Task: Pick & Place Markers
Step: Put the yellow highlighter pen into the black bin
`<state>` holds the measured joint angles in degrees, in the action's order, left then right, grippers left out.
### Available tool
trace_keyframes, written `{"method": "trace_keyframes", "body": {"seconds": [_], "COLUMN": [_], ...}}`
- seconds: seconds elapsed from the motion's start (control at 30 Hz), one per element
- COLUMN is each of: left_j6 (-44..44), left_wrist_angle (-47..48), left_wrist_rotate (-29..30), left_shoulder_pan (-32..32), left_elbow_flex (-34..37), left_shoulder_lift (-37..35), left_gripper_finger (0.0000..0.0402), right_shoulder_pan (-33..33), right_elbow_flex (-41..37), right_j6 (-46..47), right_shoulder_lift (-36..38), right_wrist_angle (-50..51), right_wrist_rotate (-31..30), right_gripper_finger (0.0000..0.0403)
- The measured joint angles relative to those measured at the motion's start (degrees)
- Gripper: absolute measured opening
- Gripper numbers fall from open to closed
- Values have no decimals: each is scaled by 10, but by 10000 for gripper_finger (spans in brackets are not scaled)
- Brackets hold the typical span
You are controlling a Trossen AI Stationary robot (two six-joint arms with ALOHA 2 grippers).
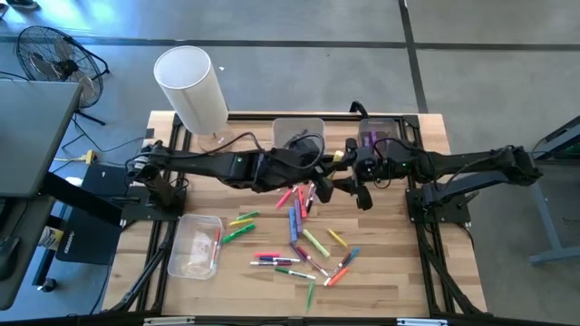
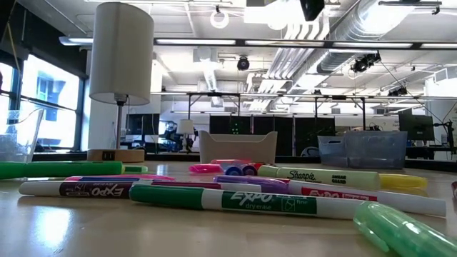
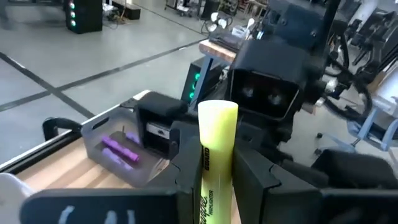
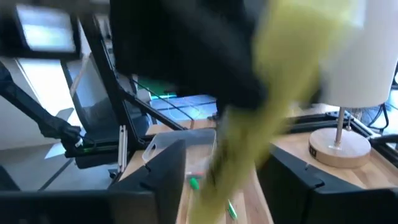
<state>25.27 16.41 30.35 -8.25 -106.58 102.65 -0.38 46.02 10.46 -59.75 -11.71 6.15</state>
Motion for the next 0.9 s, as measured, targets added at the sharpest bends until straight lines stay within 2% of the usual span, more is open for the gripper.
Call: {"method": "trace_keyframes", "body": {"seconds": [0.13, 0.3, 0.5, 0.73, 0.8, 0.9], "left_j6": [0, -18, -26, -17, -18, -20], "left_wrist_angle": [-10, -17, -22, -32, -20, 7], "left_wrist_rotate": [-3, -13, -11, 10, 16, 53], "left_shoulder_pan": [0, -1, 0, 1, 1, 0], "left_elbow_flex": [1, 1, 1, 0, 0, 0], "left_shoulder_lift": [13, 15, 17, 14, 14, 8], "left_gripper_finger": [55, 55, 63, 180, 204, 220], "right_shoulder_pan": [0, -1, -19, -44, -58, -89], "right_elbow_flex": [0, 0, 2, -1, -1, 0], "right_j6": [0, 9, 13, 10, 11, 12], "right_shoulder_lift": [0, 1, 2, 9, 20, 40], "right_wrist_angle": [-4, 18, 46, 85, 106, 150], "right_wrist_rotate": [3, 14, 17, 21, 16, -12], "right_gripper_finger": [127, 46, 47, 47, 47, 47]}}
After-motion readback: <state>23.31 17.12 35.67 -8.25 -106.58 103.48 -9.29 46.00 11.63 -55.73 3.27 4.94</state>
